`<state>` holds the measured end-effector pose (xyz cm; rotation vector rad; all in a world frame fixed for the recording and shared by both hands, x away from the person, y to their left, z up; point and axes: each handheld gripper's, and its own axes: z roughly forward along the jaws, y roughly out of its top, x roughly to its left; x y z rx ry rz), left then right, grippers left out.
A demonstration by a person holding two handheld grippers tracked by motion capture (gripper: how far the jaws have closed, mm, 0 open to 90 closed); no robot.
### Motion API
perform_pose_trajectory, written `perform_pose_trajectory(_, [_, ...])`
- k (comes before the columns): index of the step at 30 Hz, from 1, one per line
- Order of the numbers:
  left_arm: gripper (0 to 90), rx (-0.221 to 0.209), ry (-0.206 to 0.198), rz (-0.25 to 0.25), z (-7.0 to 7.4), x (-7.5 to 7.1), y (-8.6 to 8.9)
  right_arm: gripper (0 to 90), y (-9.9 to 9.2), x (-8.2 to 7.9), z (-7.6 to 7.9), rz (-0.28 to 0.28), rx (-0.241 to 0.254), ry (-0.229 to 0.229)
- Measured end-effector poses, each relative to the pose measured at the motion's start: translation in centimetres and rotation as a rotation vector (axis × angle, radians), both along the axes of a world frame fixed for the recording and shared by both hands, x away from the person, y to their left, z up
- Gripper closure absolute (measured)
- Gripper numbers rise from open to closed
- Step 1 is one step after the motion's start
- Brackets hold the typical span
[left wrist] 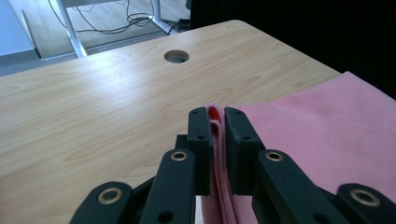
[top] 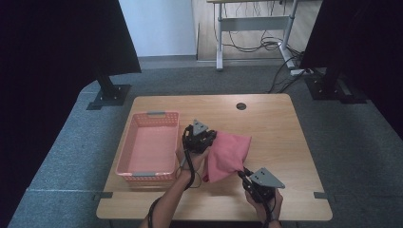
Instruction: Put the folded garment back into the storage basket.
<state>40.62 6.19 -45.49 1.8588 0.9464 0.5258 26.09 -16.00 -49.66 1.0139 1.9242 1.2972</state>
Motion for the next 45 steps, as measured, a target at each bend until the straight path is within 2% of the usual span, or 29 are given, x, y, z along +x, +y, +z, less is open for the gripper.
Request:
perform_pose_trajectory(9, [81.2, -0.008, -0.009, 0.005, 0.5, 0.0, 0.5, 82.0, 0.6, 0.2, 0.4, -0.004, 0.019, -0.012])
perform_pose_trajectory(31, [81.2, -0.008, -0.04, 0.013, 1.9, -0.4, 1.4, 82.1, 1.5, 0.0, 1.5, 0.003, 0.028, -0.04])
perform_pose_trajectory(45, [81.2, -0.007, -0.043, 0.025, 2.3, -0.3, 2.2, 82.1, 2.3, 0.4, 1.9, 0.016, 0.031, -0.046])
